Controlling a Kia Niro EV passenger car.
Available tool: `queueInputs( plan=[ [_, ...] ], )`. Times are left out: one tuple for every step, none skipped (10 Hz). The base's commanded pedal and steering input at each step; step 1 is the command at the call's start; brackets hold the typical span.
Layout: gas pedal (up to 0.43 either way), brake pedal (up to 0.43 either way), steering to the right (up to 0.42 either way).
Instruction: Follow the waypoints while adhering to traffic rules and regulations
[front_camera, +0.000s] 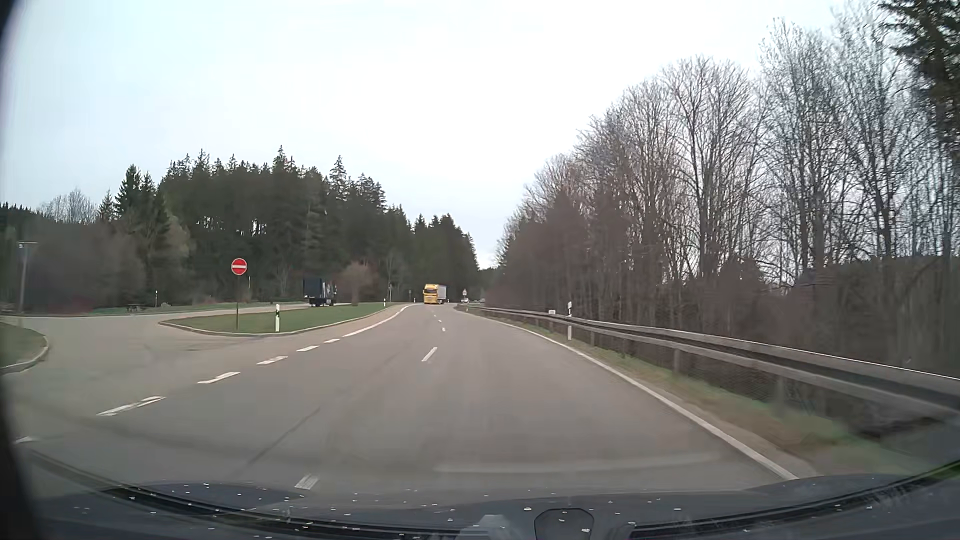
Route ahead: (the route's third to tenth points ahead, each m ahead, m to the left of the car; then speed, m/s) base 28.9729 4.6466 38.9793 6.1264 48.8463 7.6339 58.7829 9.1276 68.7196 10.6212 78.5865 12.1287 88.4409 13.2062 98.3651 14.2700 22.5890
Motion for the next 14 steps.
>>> queueInputs(
  plan=[
    [0.0, 0.134, -0.037],
    [0.0, 0.146, -0.033],
    [0.0, 0.152, -0.029],
    [0.0, 0.146, -0.027],
    [0.0, 0.14, -0.027],
    [0.0, 0.116, -0.026],
    [0.0, 0.055, -0.023],
    [0.0, 0.0, -0.022],
    [0.0, 0.0, -0.022],
    [0.0, 0.0, -0.021],
    [0.047, 0.0, -0.021],
    [0.138, 0.0, -0.021],
    [0.189, 0.0, -0.02],
    [0.209, 0.0, -0.02]
  ],
)
